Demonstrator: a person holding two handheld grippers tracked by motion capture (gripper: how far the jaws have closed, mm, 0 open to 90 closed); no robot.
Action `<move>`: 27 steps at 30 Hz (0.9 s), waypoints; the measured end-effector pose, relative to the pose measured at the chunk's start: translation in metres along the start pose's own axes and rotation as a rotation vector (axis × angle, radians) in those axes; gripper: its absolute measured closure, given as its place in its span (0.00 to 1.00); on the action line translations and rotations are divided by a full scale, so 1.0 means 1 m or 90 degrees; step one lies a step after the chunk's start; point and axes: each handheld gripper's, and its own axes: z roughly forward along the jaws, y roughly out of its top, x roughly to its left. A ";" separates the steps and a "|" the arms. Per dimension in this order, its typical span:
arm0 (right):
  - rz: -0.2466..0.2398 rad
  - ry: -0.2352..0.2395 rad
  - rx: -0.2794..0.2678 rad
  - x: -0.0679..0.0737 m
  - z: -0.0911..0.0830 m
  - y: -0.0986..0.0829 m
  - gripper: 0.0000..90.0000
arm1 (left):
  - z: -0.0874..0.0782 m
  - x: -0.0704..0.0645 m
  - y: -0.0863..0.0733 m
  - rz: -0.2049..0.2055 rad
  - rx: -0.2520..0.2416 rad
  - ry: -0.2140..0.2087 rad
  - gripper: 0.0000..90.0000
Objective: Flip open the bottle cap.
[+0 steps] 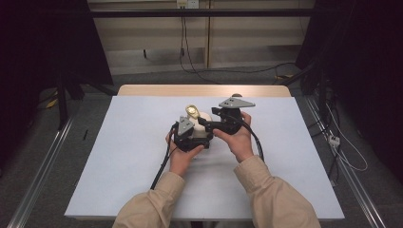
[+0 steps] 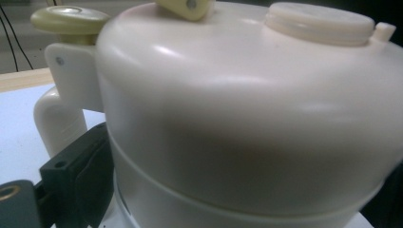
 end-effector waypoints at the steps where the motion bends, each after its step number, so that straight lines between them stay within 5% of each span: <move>1: 0.001 -0.001 -0.002 -0.001 0.000 -0.001 0.31 | 0.000 0.001 0.000 -0.003 0.002 -0.002 0.04; 27: -0.004 0.003 0.002 -0.009 -0.017 -0.016 0.23 | -0.002 0.000 0.000 0.006 0.028 -0.003 0.04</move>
